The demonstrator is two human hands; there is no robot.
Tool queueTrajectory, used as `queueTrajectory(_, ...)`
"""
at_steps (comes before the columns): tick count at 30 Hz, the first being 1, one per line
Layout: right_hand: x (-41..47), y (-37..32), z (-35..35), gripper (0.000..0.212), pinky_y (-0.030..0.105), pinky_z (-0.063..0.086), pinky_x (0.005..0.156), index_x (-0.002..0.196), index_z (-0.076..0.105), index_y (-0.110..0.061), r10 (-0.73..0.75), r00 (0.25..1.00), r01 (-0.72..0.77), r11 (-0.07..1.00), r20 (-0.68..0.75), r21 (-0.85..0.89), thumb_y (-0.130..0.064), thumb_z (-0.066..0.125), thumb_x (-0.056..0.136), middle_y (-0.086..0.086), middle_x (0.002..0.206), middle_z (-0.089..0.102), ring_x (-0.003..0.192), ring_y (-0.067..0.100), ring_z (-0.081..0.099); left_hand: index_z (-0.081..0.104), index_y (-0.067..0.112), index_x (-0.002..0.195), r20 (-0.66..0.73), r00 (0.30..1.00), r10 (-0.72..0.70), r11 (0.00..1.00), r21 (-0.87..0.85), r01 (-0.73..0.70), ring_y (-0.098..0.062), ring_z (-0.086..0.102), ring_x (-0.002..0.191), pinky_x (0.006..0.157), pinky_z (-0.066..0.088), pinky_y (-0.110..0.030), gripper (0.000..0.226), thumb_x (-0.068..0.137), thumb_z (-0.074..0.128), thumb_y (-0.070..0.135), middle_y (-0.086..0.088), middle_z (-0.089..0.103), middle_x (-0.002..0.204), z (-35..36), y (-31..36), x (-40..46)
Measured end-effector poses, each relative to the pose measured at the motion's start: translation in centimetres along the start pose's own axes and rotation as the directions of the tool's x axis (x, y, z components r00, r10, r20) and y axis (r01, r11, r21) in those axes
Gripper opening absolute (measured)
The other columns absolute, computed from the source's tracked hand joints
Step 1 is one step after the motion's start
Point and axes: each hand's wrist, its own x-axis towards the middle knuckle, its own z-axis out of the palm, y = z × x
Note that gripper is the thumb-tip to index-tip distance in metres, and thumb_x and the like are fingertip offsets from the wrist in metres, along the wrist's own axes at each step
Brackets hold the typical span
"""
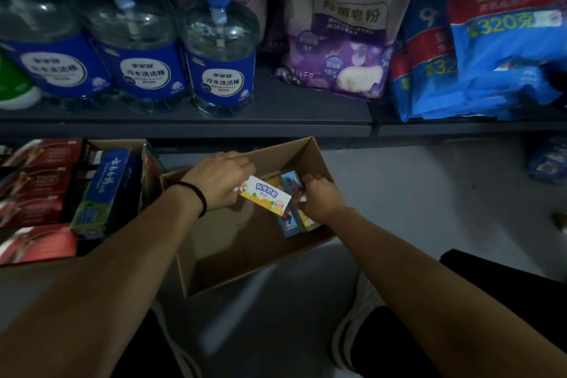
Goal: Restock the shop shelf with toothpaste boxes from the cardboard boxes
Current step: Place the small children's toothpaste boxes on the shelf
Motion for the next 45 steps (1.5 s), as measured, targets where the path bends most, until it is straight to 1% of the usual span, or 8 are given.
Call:
queueTrajectory(8,2.1,-0.5,3.6,0.053,0.037,0.048,0.090,0.125,0.046,-0.006,0.201,0.978,-0.204,0.978,0.062,0.050,-0.029,0.070,0.084,0.015,0.127,0.057,0.117,0.032,0.056,0.049,0.022,0.117,-0.027,0.999,-0.027,1.000,-0.002,0.027,-0.016,0.044,0.110,0.082,0.032,-0.025,0.033,0.086,0.058,0.028,0.002,0.050,0.123,0.5,-1.8,-0.3)
queueTrajectory(15,2.4,-0.5,5.1,0.054,0.037,0.049,0.088,0.125,0.043,-0.004,0.224,0.973,-0.226,0.974,0.048,0.021,-0.030,0.069,0.086,0.015,0.127,0.056,0.116,0.031,0.057,0.052,0.020,0.116,-0.059,0.998,-0.036,0.999,-0.041,0.034,-0.018,0.046,0.108,0.080,0.033,-0.026,0.032,0.085,0.059,0.027,0.000,0.053,0.121,0.9,-2.2,0.2)
queueTrajectory(18,2.5,-0.4,4.7,0.053,0.037,0.049,0.087,0.126,0.043,-0.005,0.219,0.975,-0.220,0.975,0.046,0.028,-0.029,0.069,0.086,0.015,0.128,0.055,0.116,0.030,0.057,0.053,0.019,0.114,-0.079,0.996,-0.035,0.998,-0.052,0.031,-0.018,0.046,0.106,0.075,0.028,-0.023,0.031,0.085,0.060,0.027,-0.001,0.054,0.118,0.9,-2.2,0.4)
queueTrajectory(24,1.5,-0.4,1.9,0.050,0.034,0.049,0.083,0.122,0.046,-0.007,0.141,0.990,-0.141,0.990,-0.007,0.009,-0.028,0.070,0.083,0.013,0.123,0.057,0.110,0.030,0.059,0.054,0.020,0.110,-0.090,0.994,-0.055,0.998,-0.031,0.052,-0.018,0.048,0.104,0.075,0.035,-0.027,0.032,0.082,0.063,0.031,0.001,0.055,0.113,-0.4,-2.1,0.2)
queueTrajectory(28,-0.4,-0.7,-1.5,0.054,0.034,0.047,0.086,0.129,0.042,-0.010,0.085,0.996,-0.086,0.996,-0.043,-0.025,-0.024,0.068,0.084,0.013,0.126,0.055,0.113,0.030,0.056,0.053,0.021,0.112,-0.087,0.993,-0.078,0.997,-0.005,0.078,-0.017,0.047,0.104,0.078,0.039,-0.029,0.033,0.082,0.063,0.030,0.002,0.055,0.114,-2.9,-1.3,-0.5)
queueTrajectory(34,-3.9,-1.5,-7.5,0.054,0.037,0.050,0.084,0.131,0.046,-0.015,-0.015,0.989,0.016,1.000,-0.145,0.000,-0.027,0.068,0.083,0.010,0.123,0.057,0.108,0.029,0.058,0.051,0.021,0.117,-0.100,0.990,-0.100,0.992,0.064,0.107,-0.019,0.047,0.108,0.077,0.037,-0.029,0.038,0.081,0.062,0.027,0.001,0.053,0.117,-7.8,0.2,-2.0)
queueTrajectory(40,-8.2,-1.3,-15.7,0.050,0.036,0.046,0.079,0.127,0.047,-0.013,-0.171,0.929,0.125,0.980,-0.328,-0.156,-0.028,0.067,0.083,0.010,0.122,0.056,0.110,0.030,0.056,0.055,0.022,0.109,-0.226,0.968,-0.109,0.990,0.066,0.127,-0.020,0.049,0.105,0.074,0.042,-0.031,0.033,0.077,0.063,0.023,0.001,0.056,0.110,-14.4,2.0,-3.3)
queueTrajectory(45,-10.6,-0.4,-22.7,0.049,0.039,0.047,0.078,0.127,0.046,-0.011,-0.254,0.867,0.132,0.947,-0.429,-0.293,-0.020,0.066,0.082,0.011,0.121,0.054,0.111,0.031,0.053,0.055,0.020,0.104,-0.333,0.937,-0.107,0.981,0.119,0.154,-0.022,0.050,0.102,0.075,0.045,-0.037,0.031,0.074,0.064,0.023,0.001,0.056,0.104,-20.2,3.8,-3.2)
